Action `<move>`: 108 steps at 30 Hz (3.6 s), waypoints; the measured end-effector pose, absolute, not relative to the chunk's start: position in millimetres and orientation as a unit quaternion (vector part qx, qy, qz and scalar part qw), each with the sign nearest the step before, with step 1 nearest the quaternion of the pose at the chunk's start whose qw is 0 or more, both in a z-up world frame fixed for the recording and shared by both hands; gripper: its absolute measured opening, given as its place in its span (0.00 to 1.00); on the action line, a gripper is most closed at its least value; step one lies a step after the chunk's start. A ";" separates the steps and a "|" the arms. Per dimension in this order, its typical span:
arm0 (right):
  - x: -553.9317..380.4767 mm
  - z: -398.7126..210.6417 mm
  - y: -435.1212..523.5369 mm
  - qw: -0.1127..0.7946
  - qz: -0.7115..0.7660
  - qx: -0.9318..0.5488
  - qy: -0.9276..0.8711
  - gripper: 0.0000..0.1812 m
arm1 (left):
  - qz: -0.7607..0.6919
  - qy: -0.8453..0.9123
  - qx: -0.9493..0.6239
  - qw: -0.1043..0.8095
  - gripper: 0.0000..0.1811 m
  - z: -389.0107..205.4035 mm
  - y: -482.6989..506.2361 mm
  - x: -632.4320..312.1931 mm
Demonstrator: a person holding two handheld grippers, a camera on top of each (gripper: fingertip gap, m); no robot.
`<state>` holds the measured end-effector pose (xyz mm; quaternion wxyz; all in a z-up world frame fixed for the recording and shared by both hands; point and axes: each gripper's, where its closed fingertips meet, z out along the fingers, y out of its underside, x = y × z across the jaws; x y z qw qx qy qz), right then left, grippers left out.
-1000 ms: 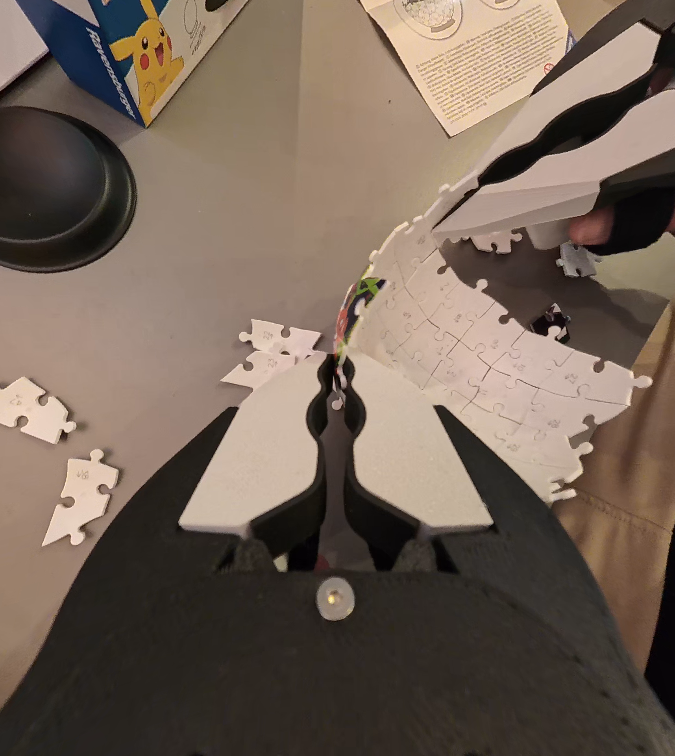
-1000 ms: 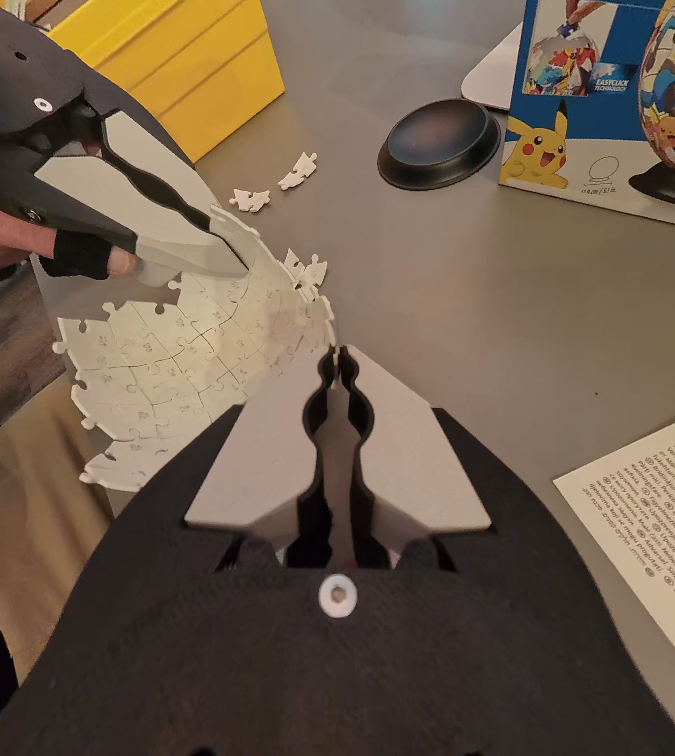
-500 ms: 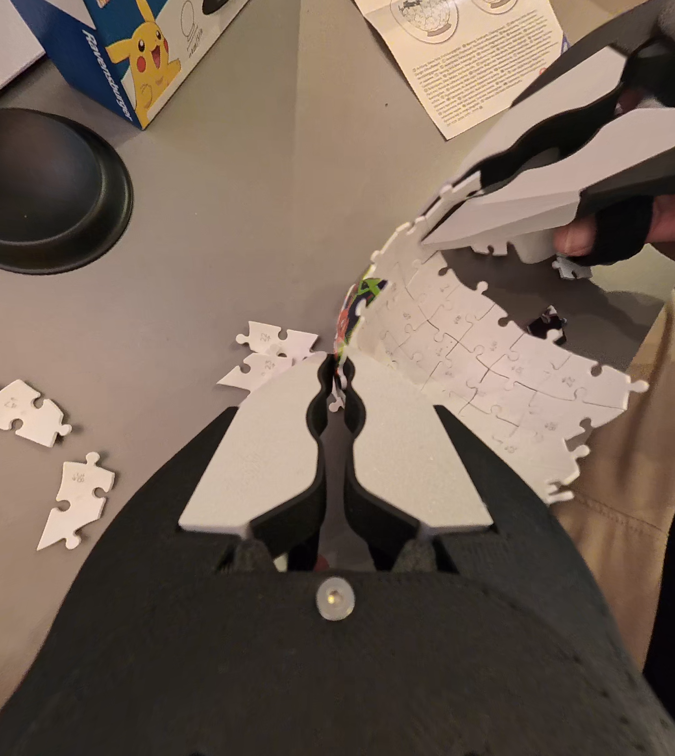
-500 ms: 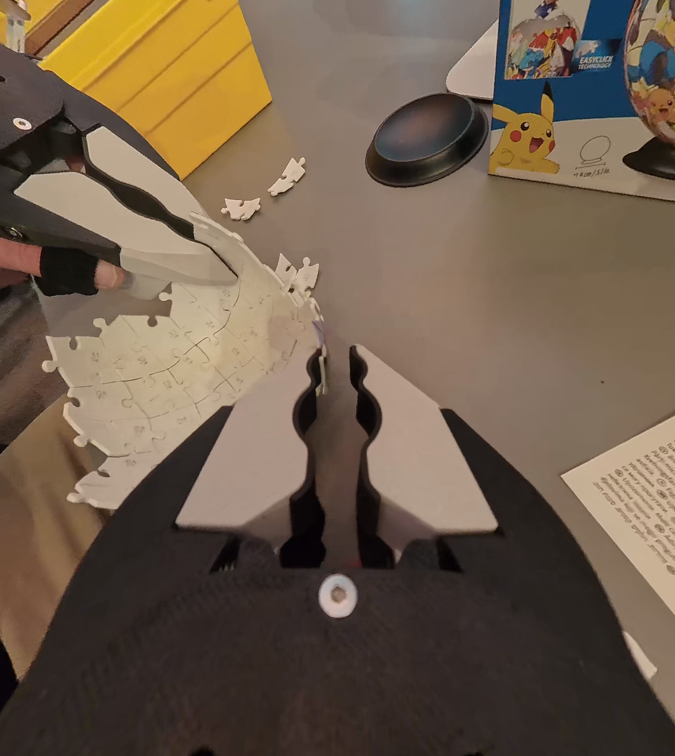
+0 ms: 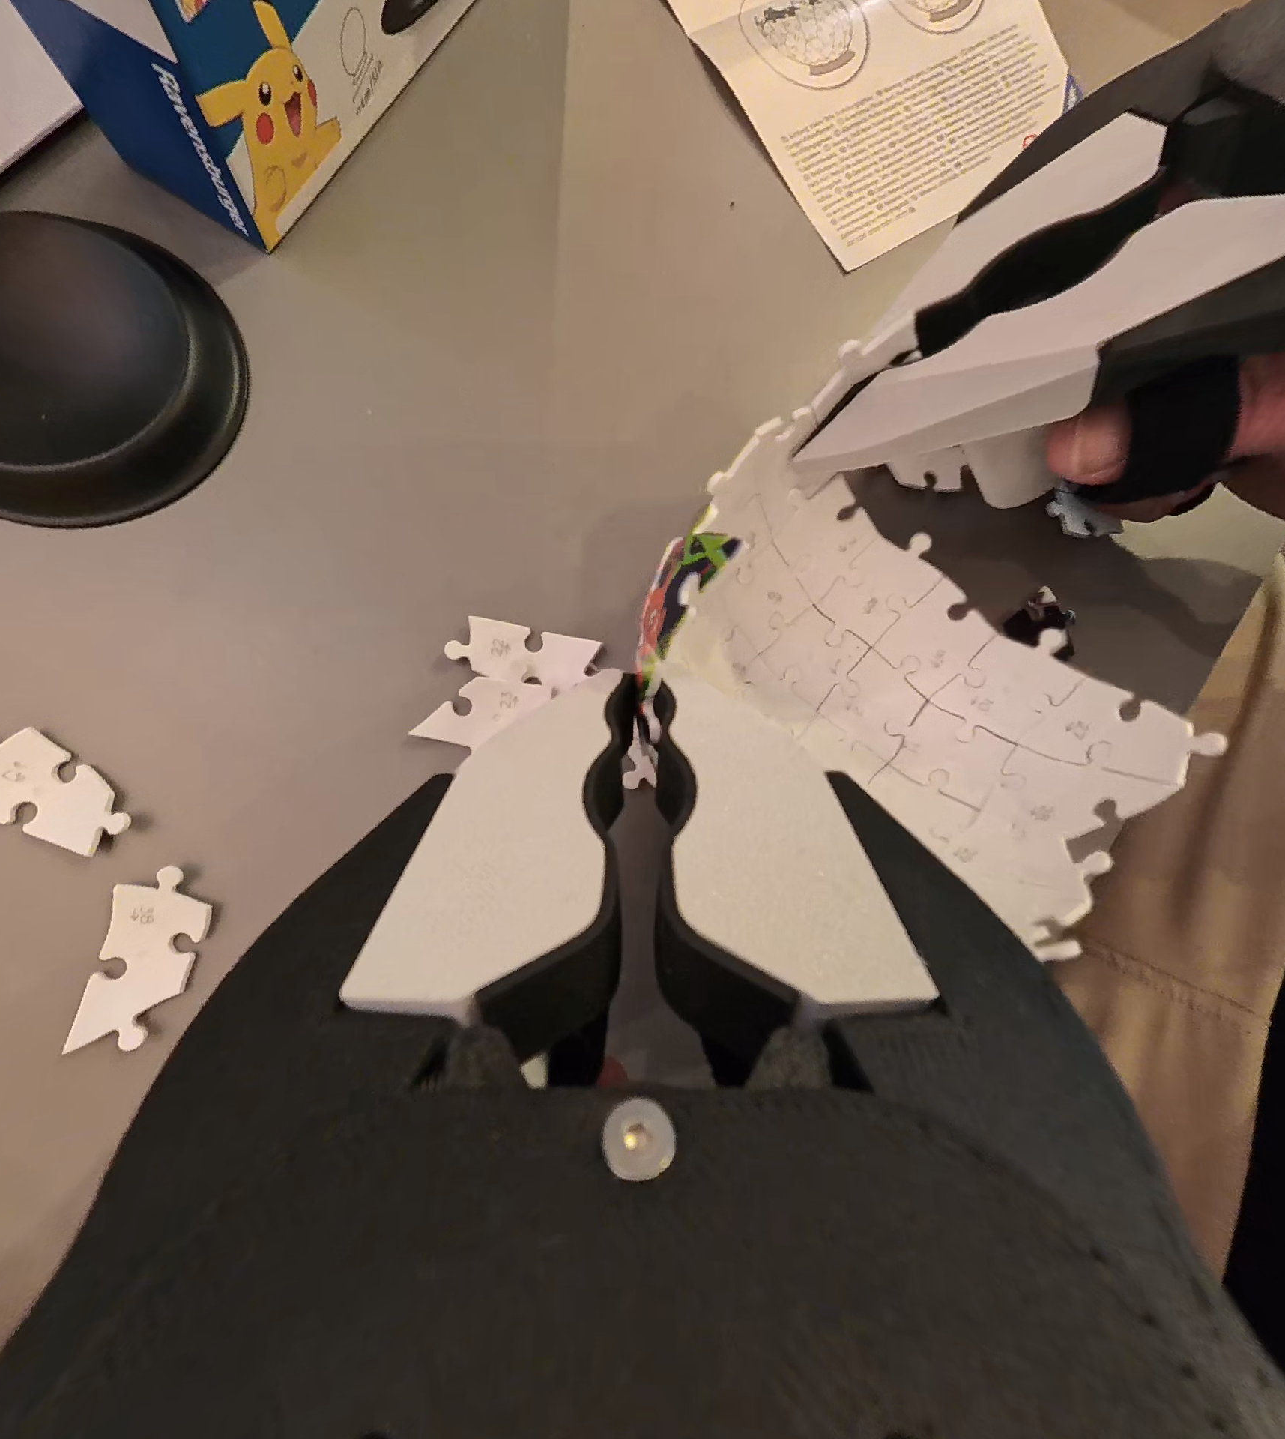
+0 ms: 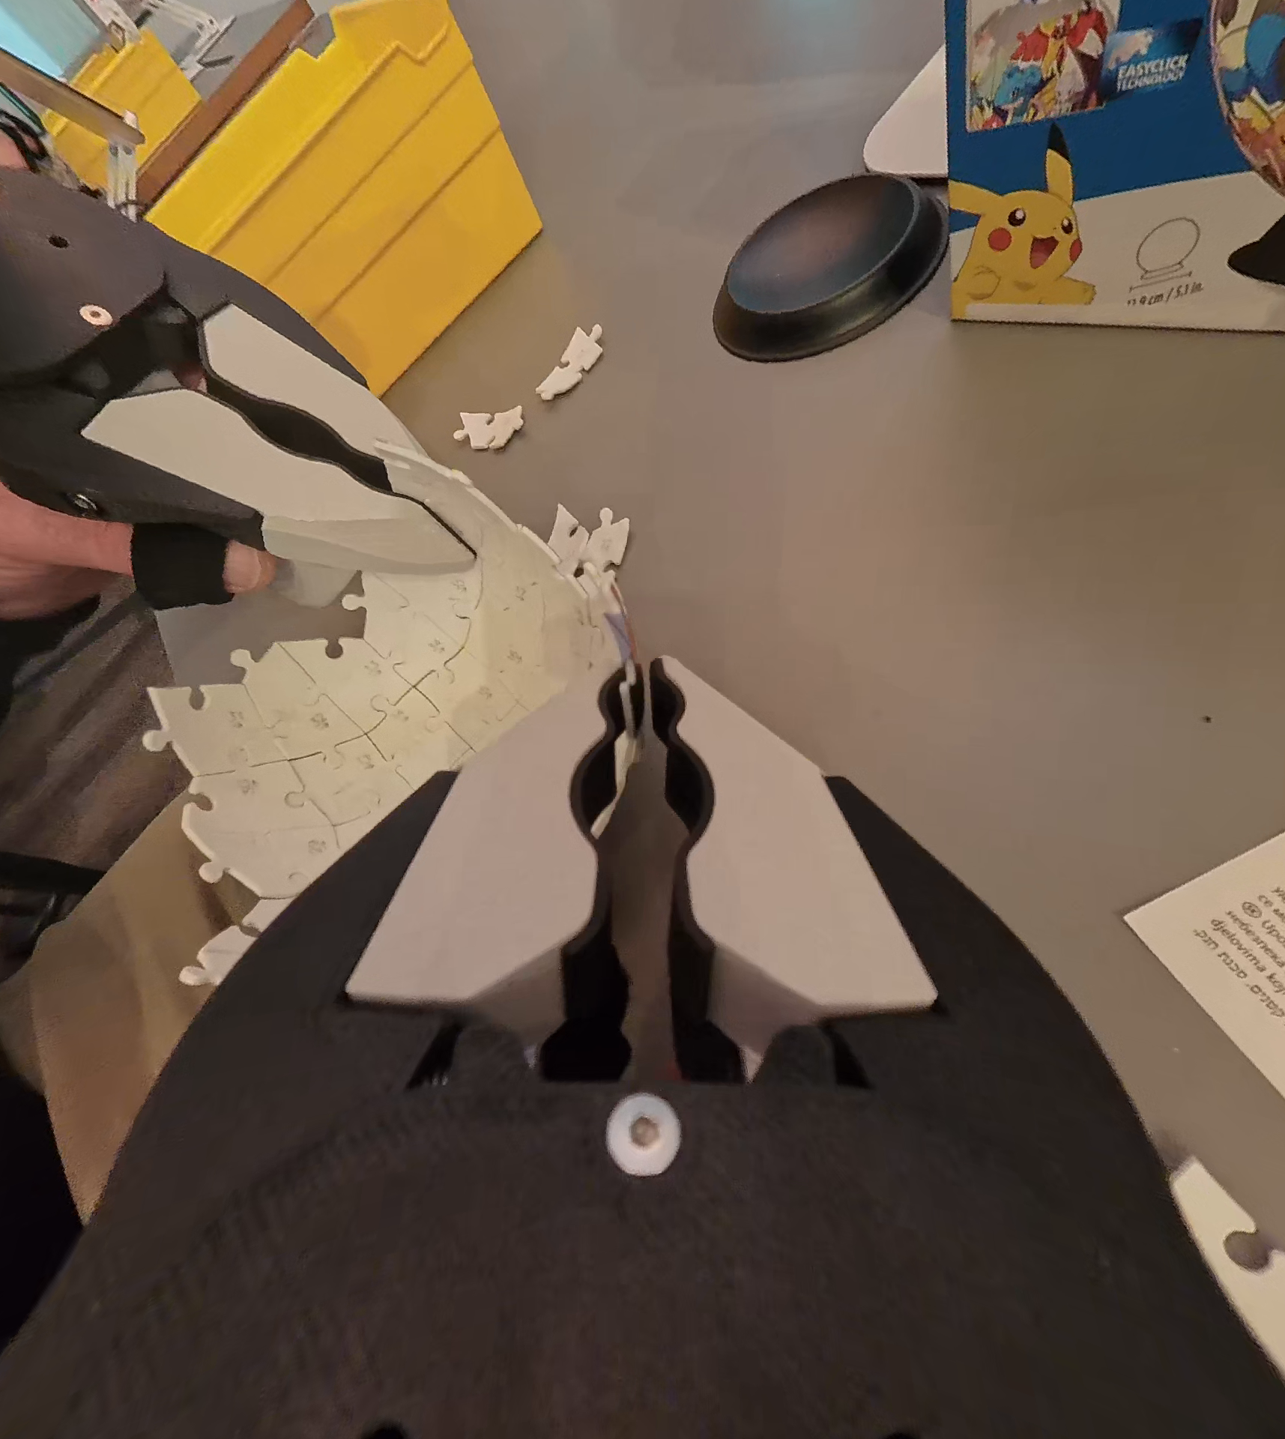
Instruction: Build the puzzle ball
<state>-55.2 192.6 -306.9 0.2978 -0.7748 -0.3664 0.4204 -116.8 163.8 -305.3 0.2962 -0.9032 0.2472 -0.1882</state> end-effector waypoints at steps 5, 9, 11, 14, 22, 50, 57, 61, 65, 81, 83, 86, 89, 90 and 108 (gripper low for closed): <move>-55.4 -304.9 191.1 0.296 0.428 -0.770 -0.369 0.01 | -0.189 0.248 -0.903 0.296 0.01 -305.2 163.7 -116.0; -55.1 -306.7 189.9 0.293 0.419 -0.770 -0.381 0.00 | -0.187 0.249 -0.904 0.294 0.01 -306.5 163.7 -115.7; -55.7 -306.6 191.1 0.294 0.418 -0.772 -0.377 0.00 | -0.188 0.247 -0.904 0.294 0.01 -306.6 164.0 -116.1; -54.2 -304.0 190.9 0.295 0.415 -0.770 -0.384 0.04 | -0.190 0.245 -0.903 0.296 0.01 -306.1 164.2 -116.3; -35.0 -311.3 175.6 0.239 0.412 -0.776 -0.413 0.13 | -0.190 0.240 -0.904 0.299 0.01 -305.7 164.6 -118.6; 27.6 -296.9 216.3 0.281 0.343 -0.791 -0.423 0.11 | -0.176 0.188 -0.910 0.326 0.01 -286.6 138.9 -161.5; 0.6 -293.1 209.2 0.279 0.338 -0.766 -0.470 0.12 | -0.167 0.119 -0.906 0.370 0.01 -260.7 132.9 -214.9; -34.8 -290.7 192.3 0.271 0.344 -0.735 -0.518 0.13 | -0.153 0.074 -0.899 0.403 0.01 -237.2 130.7 -256.3; -78.1 -299.5 165.0 0.248 0.329 -0.697 -0.586 0.18 | -0.138 0.039 -0.892 0.429 0.01 -216.6 127.1 -290.0; -152.6 -326.7 173.9 0.228 0.250 -0.637 -0.693 0.28 | -0.136 -0.022 -0.877 0.460 0.01 -216.6 116.4 -339.5; -148.8 -328.5 189.1 0.224 0.249 -0.651 -0.682 0.28 | -0.140 -0.021 -0.876 0.461 0.01 -218.1 117.4 -338.9; -137.3 -333.6 202.2 0.198 0.253 -0.665 -0.674 0.25 | -0.145 -0.017 -0.876 0.461 0.01 -220.2 119.9 -336.6; -133.0 -337.9 201.2 0.186 0.269 -0.654 -0.682 0.24 | -0.151 -0.009 -0.876 0.458 0.01 -223.5 122.7 -331.6; -132.2 -340.9 199.3 0.180 0.268 -0.649 -0.689 0.24 | -0.152 -0.006 -0.876 0.458 0.01 -224.3 123.7 -329.7; -119.8 -348.5 193.2 0.167 0.279 -0.649 -0.688 0.00 | -0.161 0.054 -0.887 0.430 0.01 -232.9 138.0 -266.4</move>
